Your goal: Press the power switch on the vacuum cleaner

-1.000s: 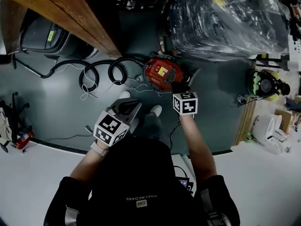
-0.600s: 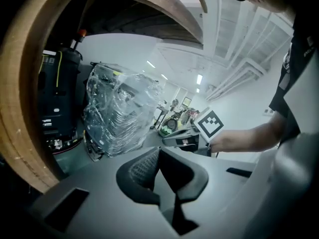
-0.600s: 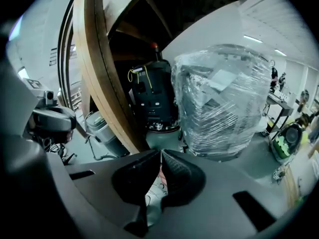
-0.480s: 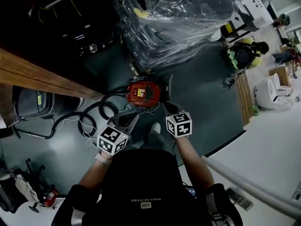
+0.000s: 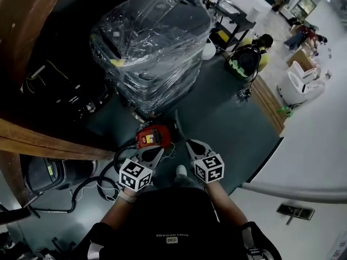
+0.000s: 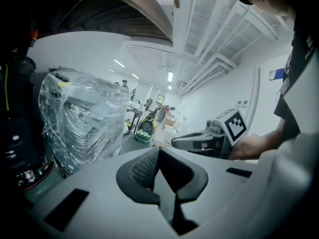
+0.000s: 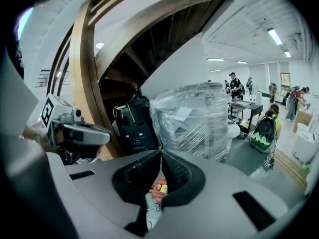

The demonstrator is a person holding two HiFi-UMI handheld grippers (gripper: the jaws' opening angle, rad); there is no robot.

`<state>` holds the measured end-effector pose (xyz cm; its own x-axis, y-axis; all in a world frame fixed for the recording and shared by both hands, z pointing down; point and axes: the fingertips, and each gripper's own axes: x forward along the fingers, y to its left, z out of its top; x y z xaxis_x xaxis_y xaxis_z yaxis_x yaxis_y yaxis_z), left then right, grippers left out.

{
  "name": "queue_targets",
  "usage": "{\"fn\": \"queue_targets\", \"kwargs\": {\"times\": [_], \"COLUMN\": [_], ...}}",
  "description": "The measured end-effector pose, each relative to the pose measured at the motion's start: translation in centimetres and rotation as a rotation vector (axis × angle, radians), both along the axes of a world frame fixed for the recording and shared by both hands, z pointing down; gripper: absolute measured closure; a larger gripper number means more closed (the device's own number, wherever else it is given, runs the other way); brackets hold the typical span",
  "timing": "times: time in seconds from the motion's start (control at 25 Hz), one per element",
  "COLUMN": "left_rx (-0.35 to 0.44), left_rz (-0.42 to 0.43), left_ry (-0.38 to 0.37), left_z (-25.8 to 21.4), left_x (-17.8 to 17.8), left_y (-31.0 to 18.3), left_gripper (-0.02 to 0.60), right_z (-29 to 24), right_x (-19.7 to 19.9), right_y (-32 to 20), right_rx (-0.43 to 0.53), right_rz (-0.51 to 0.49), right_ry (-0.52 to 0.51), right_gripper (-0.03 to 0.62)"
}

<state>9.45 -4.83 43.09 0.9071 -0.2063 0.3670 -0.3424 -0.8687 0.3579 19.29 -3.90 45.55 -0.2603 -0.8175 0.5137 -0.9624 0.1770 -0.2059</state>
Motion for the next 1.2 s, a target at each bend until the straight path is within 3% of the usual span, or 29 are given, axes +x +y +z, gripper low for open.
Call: {"fn": "queue_targets", "kwargs": {"times": [0.32,0.68,1.2], "left_rx": [0.058,0.13,0.155], "left_rz": [0.108,0.173,0.203], "left_ry": [0.022,0.062,0.101], "left_z": [-3.1,-6.1,-8.0], "left_x": [3.6,6.8,9.9], "left_y": [1.4,2.8,2.9], "left_gripper": [0.566,0.566,0.566], "right_z": [-5.8,-10.1,-10.3], "right_x": [3.5,7.2,11.5], "right_y": [3.6,6.8,9.9], "right_rx": [0.171,0.328,0.351], "right_rz": [0.109,0.189,0.291], "right_ry": [-0.045,-0.062,-0.096], "right_gripper": [0.562,0.562,0.562]}}
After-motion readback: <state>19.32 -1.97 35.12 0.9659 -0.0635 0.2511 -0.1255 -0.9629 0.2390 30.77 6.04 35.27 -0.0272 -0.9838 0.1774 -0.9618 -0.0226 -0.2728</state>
